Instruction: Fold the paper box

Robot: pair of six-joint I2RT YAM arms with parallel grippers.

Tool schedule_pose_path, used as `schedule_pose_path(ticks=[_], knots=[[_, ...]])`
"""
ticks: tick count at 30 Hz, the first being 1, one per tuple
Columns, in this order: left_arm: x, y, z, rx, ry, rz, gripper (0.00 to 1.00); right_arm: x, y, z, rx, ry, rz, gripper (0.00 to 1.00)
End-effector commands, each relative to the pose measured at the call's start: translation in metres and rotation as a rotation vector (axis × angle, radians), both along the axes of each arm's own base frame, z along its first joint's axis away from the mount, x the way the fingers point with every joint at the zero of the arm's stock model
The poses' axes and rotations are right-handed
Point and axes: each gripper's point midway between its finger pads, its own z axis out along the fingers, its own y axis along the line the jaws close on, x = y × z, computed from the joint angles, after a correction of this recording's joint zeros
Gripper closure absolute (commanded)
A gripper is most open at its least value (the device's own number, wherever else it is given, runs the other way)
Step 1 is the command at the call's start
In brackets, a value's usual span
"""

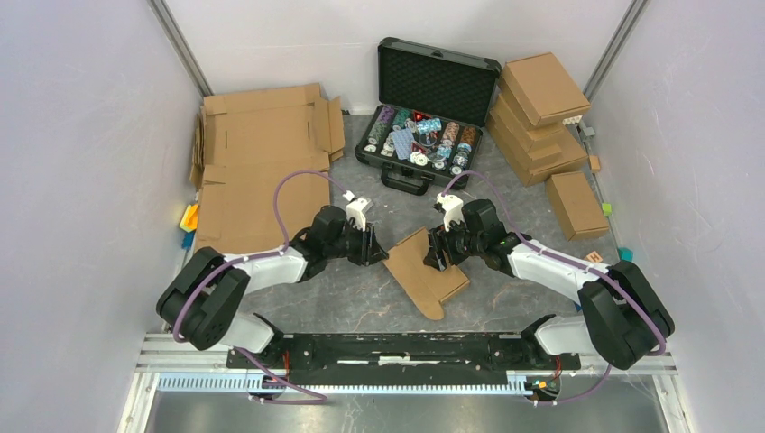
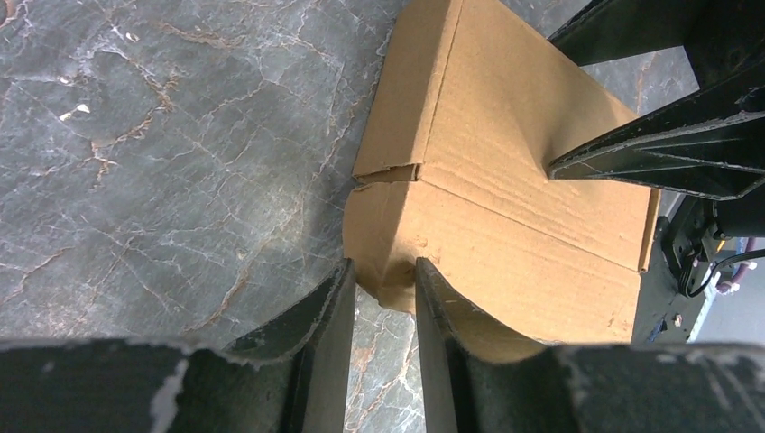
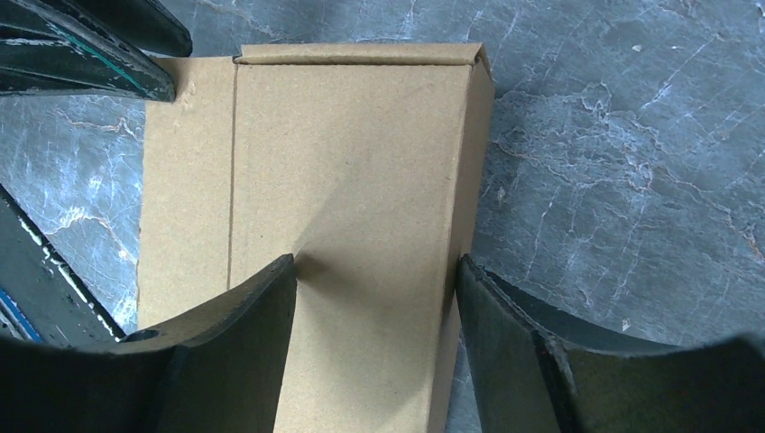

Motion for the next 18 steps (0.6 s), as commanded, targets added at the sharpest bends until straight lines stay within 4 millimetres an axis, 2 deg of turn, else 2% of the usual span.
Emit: schedule_pose_path(ticks=[1,5,12,18], knots=[[-0.003,0.004,-0.013,0.036,0.062,0.014,0.64,-0.014,-0.013,-0.021,-0.086,0.076,0.005,0.32],[0.000,0.009,-0.021,0.069,0.064,0.029,0.63,-0.014,-0.013,-0.020,-0.084,0.074,0.006,0.32],[0.000,0.002,-0.022,0.051,0.070,0.001,0.65,-0.013,-0.013,-0.022,-0.089,0.079,0.005,0.32],[-0.004,0.007,-0.003,0.023,0.012,0.006,0.50,-0.011,-0.016,-0.019,-0.095,0.059,-0.004,0.28]])
